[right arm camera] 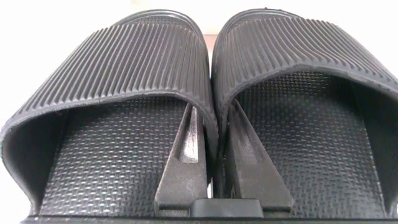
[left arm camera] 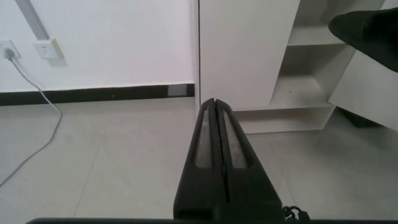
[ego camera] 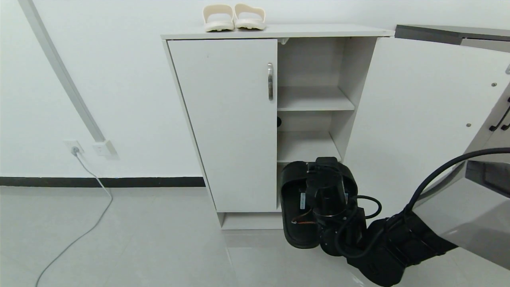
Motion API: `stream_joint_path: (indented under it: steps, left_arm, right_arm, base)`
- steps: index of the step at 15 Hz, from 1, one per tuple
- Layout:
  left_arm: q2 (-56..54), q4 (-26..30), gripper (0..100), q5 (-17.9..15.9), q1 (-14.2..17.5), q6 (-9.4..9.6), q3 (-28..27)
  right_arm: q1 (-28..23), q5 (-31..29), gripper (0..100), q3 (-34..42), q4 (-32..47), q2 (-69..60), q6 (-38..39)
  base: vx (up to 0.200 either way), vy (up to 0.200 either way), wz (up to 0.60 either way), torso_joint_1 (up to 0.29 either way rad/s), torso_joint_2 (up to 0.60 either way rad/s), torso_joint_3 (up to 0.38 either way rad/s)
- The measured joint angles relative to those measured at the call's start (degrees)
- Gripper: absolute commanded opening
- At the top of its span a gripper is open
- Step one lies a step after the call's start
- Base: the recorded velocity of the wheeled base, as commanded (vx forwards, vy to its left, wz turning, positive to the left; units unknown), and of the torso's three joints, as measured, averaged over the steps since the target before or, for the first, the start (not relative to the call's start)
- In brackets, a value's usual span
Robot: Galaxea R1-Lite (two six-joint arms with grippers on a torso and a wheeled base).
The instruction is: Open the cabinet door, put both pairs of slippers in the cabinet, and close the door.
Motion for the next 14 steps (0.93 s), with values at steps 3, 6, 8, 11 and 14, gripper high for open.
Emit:
stream_joint_path:
  steps: [3,6,8,11,14]
  left_arm:
    - [0.0,0.0,0,0.0,0.0,0.02,0.0]
    - [0.0,0.1,0,0.0,0.0,0.02,0.0]
    - [0.0,0.1,0,0.0,0.0,-0.05,0.0]
    - [0.0,0.0,0,0.0,0.0,0.0,0.0]
    - [0.0,0.0,0,0.0,-0.1,0.02,0.0]
  right_arm:
    - [0.0,-0.2,0,-1.4,0.1,1.5,-0.1]
    - [0.4,-0.2,0,-2.4,0.6,2.3,-0.1]
    - [0.0,-0.4,0,-2.4,0.7,2.7,-0.1]
    - [0.3,-0.3,0,-2.3,0.6,3.1,-0.1]
    - [0.6,0.2,0,-2.0,0.4,3.5,-0.1]
  base:
    - [0.0,-0.2,0.0,0.004,0.0,-0.001]
    - [0.0,-0.2,0.0,0.004,0.0,-0.001]
    - [0.0,0.0,0.0,0.0,0.0,0.0]
    - [0.0,0.0,0.0,0.0,0.0,0.0]
    - [0.0,0.0,0.0,0.0,0.0,0.0]
